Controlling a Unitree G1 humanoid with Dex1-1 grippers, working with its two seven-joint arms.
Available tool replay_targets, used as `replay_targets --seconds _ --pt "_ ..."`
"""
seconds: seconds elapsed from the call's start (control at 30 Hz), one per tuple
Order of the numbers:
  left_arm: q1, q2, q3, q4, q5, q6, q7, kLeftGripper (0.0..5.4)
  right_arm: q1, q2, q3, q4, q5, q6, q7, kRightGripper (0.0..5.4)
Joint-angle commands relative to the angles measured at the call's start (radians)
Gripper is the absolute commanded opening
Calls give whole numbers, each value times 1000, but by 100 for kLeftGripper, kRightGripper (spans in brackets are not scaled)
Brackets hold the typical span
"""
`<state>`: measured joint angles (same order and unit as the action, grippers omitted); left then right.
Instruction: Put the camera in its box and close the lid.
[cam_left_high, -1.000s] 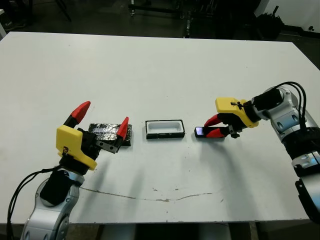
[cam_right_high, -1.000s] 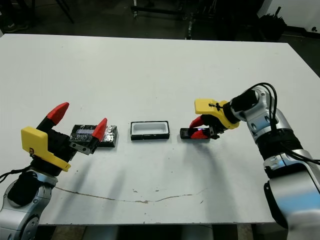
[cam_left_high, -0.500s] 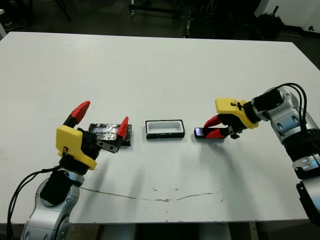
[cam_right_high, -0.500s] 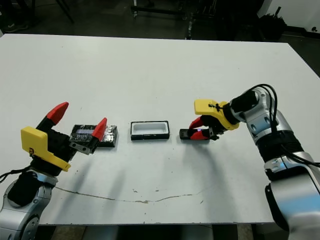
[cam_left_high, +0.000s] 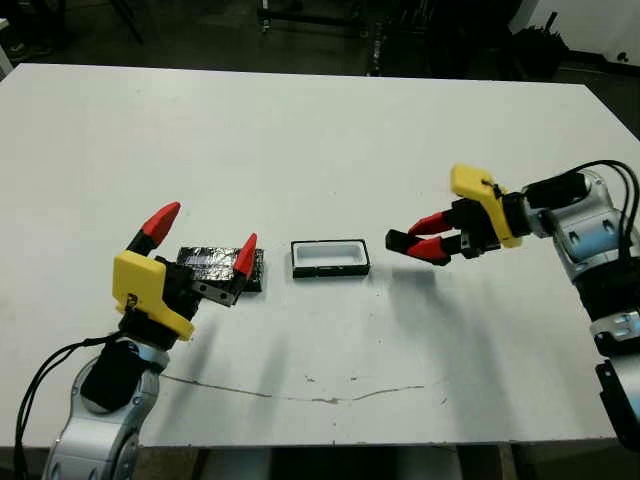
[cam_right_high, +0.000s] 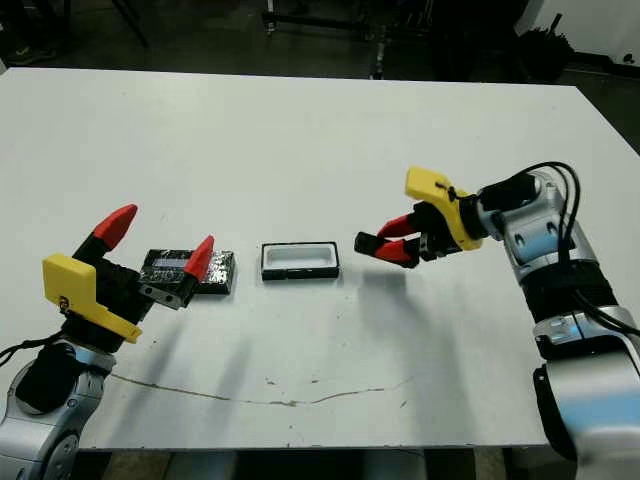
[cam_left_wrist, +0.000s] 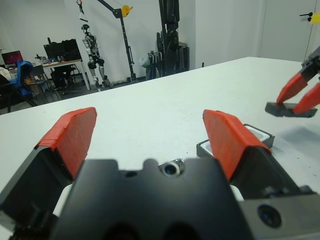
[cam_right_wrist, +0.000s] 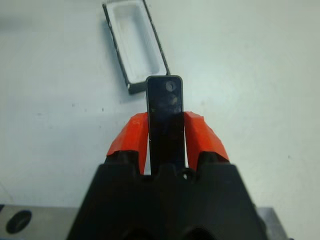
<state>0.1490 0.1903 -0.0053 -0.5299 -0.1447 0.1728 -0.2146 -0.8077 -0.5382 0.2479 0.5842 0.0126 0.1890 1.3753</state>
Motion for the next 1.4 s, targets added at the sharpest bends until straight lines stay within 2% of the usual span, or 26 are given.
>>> replay_targets --seconds 0.03,0.17,0.27,0.4,0.57,0.83,1.23,1.4 --pt "2 0 -3 -3 6 10 4 540 -11 16 -14 8 22 12 -10 166" --pt "-1 1 -4 2 8 3 2 540 -24 46 -44 24 64 4 -14 166" --pt "-2 0 -5 3 8 3 2 540 -45 67 -50 5 90 79 -20 166" --pt "-4 2 -4 3 9 4 1 540 -54 110 -60 -42 112 95 -62 166" --pt "-2 -2 -3 3 1 3 0 540 -82 162 -35 -57 100 163 -118 166" --pt "2 1 -2 -1 4 5 2 540 -119 216 3 -9 72 110 -151 166" --pt "2 1 0 0 -1 2 -1 540 -126 268 45 49 44 108 -163 166" --pt "4 3 -2 3 3 -4 -3 540 -115 279 55 80 24 77 -178 166"
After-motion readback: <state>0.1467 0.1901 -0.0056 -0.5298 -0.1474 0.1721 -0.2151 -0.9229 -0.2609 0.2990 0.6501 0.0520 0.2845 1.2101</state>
